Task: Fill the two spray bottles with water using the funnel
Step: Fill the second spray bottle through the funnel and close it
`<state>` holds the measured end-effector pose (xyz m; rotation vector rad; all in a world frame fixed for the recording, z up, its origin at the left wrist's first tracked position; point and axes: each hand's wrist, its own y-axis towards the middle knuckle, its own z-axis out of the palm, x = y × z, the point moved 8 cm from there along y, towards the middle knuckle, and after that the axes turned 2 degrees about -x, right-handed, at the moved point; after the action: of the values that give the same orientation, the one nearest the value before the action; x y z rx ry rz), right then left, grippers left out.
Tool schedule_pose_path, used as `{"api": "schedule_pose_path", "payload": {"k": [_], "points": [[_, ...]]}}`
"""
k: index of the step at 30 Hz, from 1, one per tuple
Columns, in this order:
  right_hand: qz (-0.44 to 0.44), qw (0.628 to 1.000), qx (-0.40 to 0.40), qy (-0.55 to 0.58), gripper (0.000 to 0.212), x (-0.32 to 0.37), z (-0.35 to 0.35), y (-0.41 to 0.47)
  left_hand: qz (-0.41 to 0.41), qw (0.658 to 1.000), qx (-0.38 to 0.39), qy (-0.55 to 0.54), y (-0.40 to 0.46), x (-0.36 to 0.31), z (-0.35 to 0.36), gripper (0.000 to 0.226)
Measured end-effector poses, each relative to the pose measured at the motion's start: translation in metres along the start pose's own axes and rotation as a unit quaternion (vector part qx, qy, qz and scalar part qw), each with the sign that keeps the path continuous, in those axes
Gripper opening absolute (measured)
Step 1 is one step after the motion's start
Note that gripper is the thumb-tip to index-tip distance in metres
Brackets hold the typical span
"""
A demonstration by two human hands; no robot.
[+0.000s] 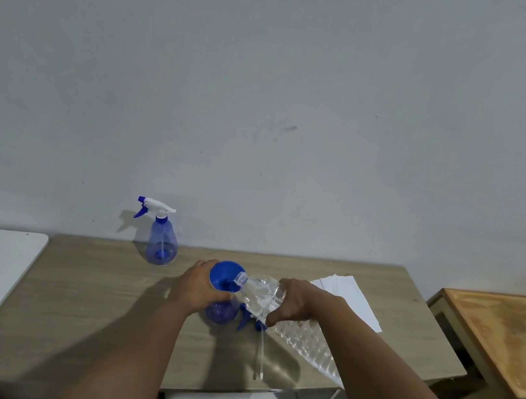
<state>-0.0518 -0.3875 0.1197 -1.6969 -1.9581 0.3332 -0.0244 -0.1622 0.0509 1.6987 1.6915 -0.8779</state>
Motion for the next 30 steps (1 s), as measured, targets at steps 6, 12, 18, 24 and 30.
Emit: {"api": "schedule_pose_path", "payload": {"k": [6, 12, 18, 24, 30], "points": [[0.002, 0.994, -0.044, 0.097, 0.074, -0.017, 0.008, 0.01, 0.003, 1.0, 0.011, 0.0, 0.0, 0.0, 0.0, 0.065], [-0.023, 0.969, -0.134, 0.208, 0.067, -0.031, 0.0, 0.017, -0.013, 1.0, 0.012, -0.008, 0.003, 0.012, 0.005, 0.066], [-0.014, 0.908, -0.257, 0.33, 0.063, -0.061, -0.034, 0.017, -0.028, 0.999, 0.015, -0.002, 0.001, 0.013, 0.0, 0.087], [-0.008, 0.864, -0.308, 0.399, 0.075, -0.075, -0.053, 0.041, -0.05, 0.998, 0.028, 0.005, 0.002, 0.016, 0.001, 0.108], [-0.014, 0.84, -0.33, 0.43, 0.083, -0.065, -0.054, 0.068, -0.042, 0.999, 0.029, 0.002, 0.01, 0.022, 0.001, 0.079]]}}
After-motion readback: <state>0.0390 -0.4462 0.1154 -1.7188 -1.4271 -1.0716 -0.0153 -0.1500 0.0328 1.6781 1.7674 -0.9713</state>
